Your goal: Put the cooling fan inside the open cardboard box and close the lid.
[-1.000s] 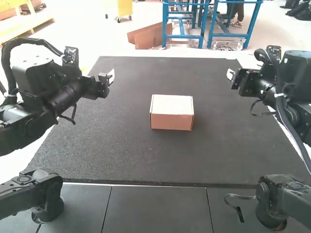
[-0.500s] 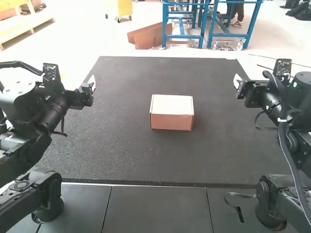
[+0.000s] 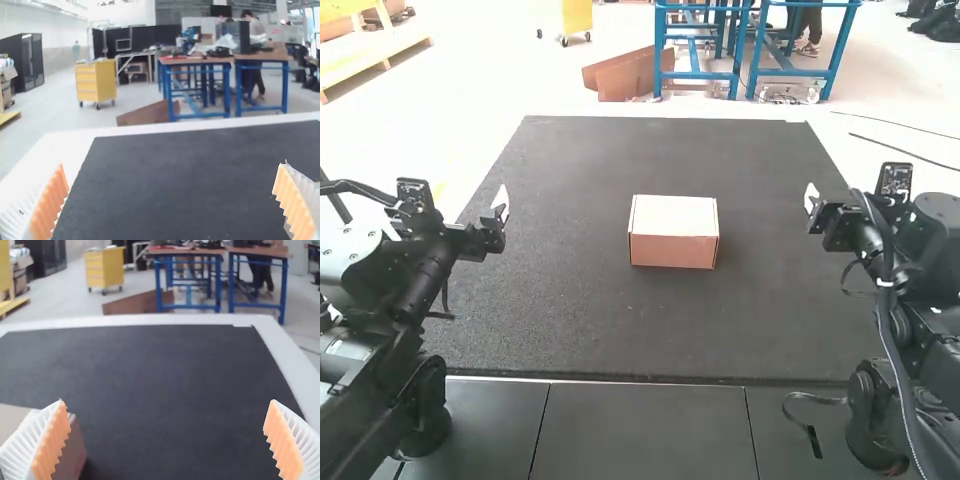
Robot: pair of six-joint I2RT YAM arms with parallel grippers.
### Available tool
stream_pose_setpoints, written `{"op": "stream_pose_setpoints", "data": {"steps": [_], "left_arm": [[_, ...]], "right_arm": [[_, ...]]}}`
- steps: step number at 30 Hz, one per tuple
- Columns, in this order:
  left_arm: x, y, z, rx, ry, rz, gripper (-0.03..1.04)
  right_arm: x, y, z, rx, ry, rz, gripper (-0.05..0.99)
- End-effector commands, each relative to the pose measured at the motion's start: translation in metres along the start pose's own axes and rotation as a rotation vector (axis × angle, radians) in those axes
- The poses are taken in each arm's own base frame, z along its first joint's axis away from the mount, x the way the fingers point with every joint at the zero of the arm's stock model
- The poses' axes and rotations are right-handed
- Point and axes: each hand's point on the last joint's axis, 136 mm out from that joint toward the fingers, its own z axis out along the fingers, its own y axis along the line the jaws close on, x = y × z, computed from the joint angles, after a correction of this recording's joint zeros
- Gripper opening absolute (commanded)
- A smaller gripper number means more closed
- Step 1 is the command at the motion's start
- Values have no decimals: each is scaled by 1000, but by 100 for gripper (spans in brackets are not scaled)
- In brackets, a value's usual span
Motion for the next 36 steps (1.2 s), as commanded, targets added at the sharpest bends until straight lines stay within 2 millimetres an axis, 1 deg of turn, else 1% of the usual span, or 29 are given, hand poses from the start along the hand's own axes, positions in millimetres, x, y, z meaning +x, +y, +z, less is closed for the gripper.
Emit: {"op": "stream_pose_setpoints", "data": {"steps": [1, 5, 9, 11, 13, 14, 15, 18, 21, 23, 25, 32, 36], "left_arm": [[4, 0, 0, 1, 2, 12, 97], [13, 2, 0, -10, 18, 15, 97], [25, 4, 0, -21, 67, 36, 97], [29, 4, -1, -20, 83, 36, 97], [33, 4, -1, -20, 99, 39, 97], [34, 4, -1, -21, 105, 41, 97], [36, 4, -1, -22, 113, 54, 97], [46, 6, -3, -23, 154, 93, 97], [45, 6, -3, -23, 152, 94, 97], [45, 6, -3, -23, 151, 94, 97], [44, 6, -3, -21, 148, 108, 97], [49, 5, -3, -19, 167, 111, 97], [49, 5, -3, -19, 167, 111, 97]], "right_arm": [[-5, 1, -6, -22, -37, -19, 89], [4, -2, -13, -23, -32, -19, 89], [16, -9, -20, 9, -40, -18, 89], [11, -13, -24, 29, -75, -7, 89], [13, -18, -27, 56, -94, -11, 89], [23, -20, -27, 63, -55, 2, 89], [26, -21, -27, 69, -43, 30, 89], [28, -25, -27, 84, -38, 44, 89], [33, -38, -29, 168, -20, 57, 89], [38, -51, -32, 254, -2, 76, 90], [43, -51, -32, 258, 14, 91, 90], [47, -32, -28, 188, 35, 76, 90], [48, -28, -27, 170, 40, 70, 90]]}}
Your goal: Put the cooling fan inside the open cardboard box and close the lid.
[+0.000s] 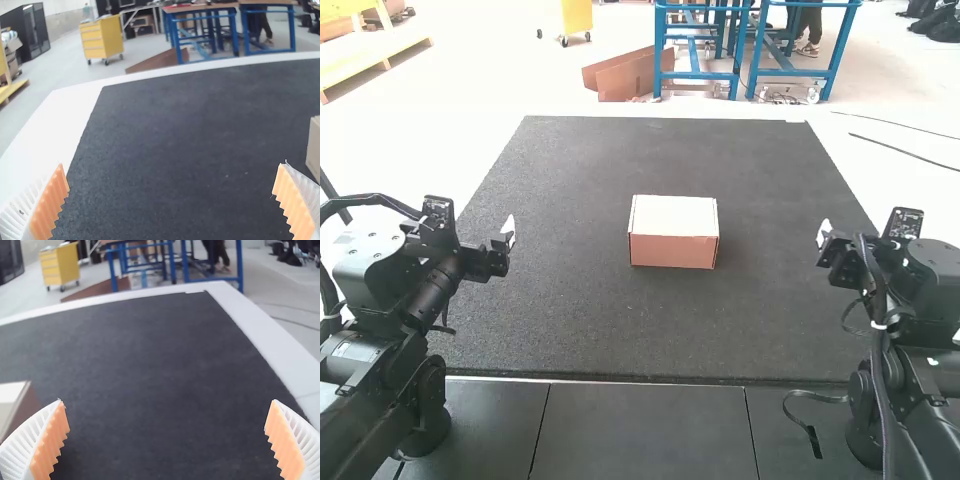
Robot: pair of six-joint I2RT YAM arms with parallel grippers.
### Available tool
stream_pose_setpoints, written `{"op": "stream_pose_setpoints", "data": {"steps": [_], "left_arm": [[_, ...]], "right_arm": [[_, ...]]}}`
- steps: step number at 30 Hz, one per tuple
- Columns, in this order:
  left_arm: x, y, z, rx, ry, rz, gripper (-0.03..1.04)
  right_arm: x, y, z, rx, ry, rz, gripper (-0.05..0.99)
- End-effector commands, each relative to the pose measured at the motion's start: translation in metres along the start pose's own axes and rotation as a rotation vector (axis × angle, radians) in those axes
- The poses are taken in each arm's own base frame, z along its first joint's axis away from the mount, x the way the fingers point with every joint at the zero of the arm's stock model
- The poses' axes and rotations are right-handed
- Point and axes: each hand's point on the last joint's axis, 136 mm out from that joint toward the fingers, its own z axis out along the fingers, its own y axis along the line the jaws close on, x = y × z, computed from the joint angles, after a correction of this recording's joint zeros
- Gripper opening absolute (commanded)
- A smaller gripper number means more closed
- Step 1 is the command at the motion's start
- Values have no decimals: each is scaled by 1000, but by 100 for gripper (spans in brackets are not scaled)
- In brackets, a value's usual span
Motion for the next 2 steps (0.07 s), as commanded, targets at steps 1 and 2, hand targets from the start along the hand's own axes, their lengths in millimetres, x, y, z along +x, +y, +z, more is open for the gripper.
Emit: {"op": "stream_pose_setpoints", "data": {"steps": [1, 2], "left_arm": [[1, 4, 0, -18, -4, 11, 97], [1, 3, 0, -18, -2, 10, 97]], "right_arm": [[-2, 0, -1, 8, -12, 2, 91], [-2, 0, 0, 8, -10, 0, 91]]}}
